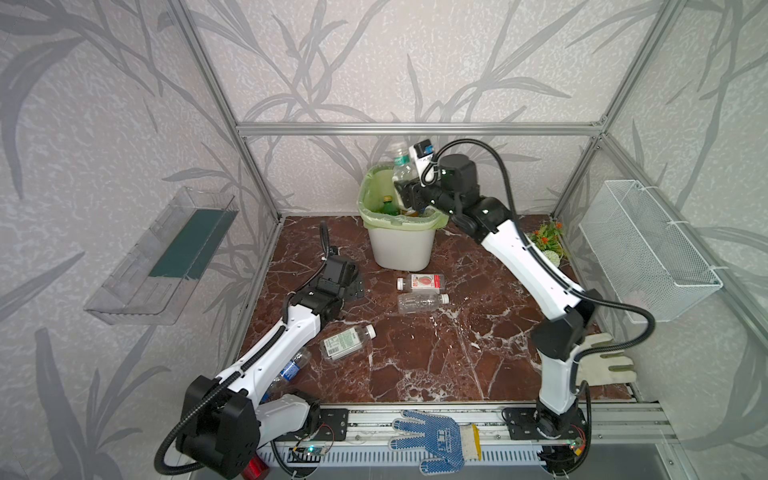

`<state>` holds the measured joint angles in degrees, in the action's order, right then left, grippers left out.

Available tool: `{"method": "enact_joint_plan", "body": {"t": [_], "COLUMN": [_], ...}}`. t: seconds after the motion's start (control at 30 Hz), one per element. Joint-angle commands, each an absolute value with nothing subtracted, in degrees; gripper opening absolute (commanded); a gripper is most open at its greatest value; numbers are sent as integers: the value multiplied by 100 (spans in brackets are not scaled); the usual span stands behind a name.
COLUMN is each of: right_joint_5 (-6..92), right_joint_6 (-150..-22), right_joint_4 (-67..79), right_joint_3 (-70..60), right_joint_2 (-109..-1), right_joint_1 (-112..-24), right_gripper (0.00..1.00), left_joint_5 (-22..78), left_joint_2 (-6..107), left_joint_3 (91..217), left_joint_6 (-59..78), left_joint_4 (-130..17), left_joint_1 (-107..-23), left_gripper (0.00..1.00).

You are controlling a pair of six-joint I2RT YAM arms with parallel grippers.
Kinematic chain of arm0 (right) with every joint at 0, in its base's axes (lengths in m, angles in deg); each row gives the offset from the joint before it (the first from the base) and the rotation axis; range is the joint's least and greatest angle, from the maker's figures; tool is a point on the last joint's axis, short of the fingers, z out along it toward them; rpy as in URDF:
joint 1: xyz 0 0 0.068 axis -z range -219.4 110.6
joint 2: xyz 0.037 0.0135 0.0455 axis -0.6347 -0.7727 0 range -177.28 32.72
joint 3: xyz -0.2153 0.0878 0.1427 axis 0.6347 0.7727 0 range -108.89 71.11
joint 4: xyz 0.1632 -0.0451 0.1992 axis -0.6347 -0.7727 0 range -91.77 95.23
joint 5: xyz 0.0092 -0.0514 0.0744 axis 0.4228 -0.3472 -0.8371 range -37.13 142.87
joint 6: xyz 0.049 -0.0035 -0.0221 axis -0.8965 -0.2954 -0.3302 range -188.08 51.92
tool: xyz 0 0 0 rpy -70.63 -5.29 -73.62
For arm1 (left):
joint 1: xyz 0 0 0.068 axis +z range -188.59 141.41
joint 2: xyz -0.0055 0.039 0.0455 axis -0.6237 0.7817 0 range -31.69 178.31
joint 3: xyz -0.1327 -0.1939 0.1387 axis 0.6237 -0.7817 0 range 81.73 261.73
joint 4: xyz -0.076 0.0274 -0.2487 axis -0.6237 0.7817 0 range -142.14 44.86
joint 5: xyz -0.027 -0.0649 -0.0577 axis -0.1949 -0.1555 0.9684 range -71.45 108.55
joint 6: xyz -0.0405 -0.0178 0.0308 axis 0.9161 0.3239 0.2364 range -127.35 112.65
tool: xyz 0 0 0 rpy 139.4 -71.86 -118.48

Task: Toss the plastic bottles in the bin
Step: 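Lift the green-label bottle over the bin and open the right gripper, then withdraw the right gripper while the left gripper grasps the white-label clear bottle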

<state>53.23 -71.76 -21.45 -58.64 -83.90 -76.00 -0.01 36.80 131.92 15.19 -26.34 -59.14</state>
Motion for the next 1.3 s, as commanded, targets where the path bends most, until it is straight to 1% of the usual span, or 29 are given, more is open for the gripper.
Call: {"method": "enact_joint_plan", "body": {"t": [0.0, 0.07, 0.17, 0.4, 0.57, 0.73, 0.9, 1.03, 1.17, 1.27], "right_joint_5": [5285, 5470, 5638, 5738, 5595, 5397, 5026, 4903, 4777, 4701], "right_joint_6": [-7377, -7286, -7235, -7293, -7539, -7952, -8508, -8677, -8762, -8794], "right_joint_4": [-2579, -2178, -1961, -1431, -1225, -919, -714, -825, -954, -1045], "right_joint_3": [-6264, -6006, -5689, -4463, -3614, -2228, -722, 181, 825, 1076], "right_joint_2": [-7909, -7577, -7219, -6371, -5806, -5067, -4377, -3890, -3501, -3322], "right_joint_1": [-7429, -7423, -7427, -7321, -6976, -6471, -5770, -5281, -4874, -4652], "right_gripper": [99, 99, 99, 99, 99, 99, 99, 99, 99, 99], "left_joint_5": [89, 123, 54, -288, -48, 250, 416, 842, 1084, 1247], "left_joint_2": [3664, 3613, 3552, 3755, 4006, 4630, 5085, 5277, 5342, 5376], "left_joint_3": [13486, 13563, 13729, 14242, 14699, 15262, 15217, 14943, 14625, 14541], "left_joint_6": [1423, 1259, 1010, 536, -148, -1146, -1782, -2028, -2201, -2205], "left_joint_4": [-2325, -2213, -1978, -1288, -589, 554, 1194, 1315, 1217, 1197], "left_joint_1": [-5906, -5922, -6019, -6309, -6353, -6463, -6801, -6979, -7218, -7284], "left_gripper": [99, 99, 100, 99, 98, 92, 88, 88, 88, 89]}}
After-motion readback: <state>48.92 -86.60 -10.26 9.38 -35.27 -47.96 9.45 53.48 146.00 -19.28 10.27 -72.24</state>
